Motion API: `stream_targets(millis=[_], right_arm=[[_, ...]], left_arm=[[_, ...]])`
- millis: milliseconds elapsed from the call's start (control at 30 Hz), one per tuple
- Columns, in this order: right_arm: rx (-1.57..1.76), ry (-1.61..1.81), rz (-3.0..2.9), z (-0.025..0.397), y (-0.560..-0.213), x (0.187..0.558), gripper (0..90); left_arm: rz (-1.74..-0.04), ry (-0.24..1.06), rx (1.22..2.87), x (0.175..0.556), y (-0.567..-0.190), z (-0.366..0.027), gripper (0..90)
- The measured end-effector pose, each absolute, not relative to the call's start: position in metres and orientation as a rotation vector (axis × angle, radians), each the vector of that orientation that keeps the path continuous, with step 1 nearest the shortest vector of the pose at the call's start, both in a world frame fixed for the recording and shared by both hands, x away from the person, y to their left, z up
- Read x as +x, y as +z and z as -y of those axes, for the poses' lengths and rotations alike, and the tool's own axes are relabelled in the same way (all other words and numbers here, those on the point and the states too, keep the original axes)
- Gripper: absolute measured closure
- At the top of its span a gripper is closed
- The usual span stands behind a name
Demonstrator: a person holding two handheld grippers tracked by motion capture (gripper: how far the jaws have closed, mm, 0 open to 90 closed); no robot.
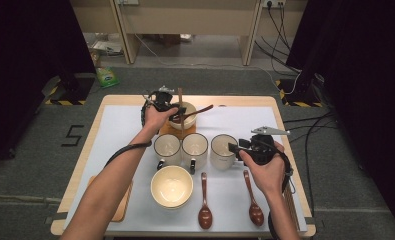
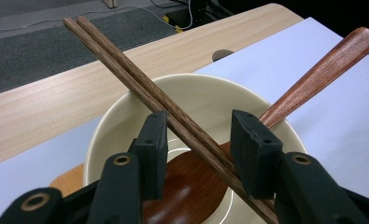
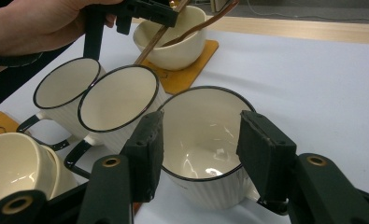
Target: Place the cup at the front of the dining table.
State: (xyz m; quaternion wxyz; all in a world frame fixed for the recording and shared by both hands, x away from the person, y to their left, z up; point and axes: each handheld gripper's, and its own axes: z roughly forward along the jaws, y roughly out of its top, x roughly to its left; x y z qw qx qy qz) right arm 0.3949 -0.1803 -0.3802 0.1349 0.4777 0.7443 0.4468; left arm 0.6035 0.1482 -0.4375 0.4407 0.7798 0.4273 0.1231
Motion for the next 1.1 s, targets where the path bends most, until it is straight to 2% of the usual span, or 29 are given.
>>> stream_targets(millis=[1100], right_arm=[[1.383, 1.296, -2.154, 0.1809, -0.3801, 0.3949, 50.3]], left_arm=[[-1.023, 0.319, 1.967, 0.603, -0.4352, -0.1476, 61.1]])
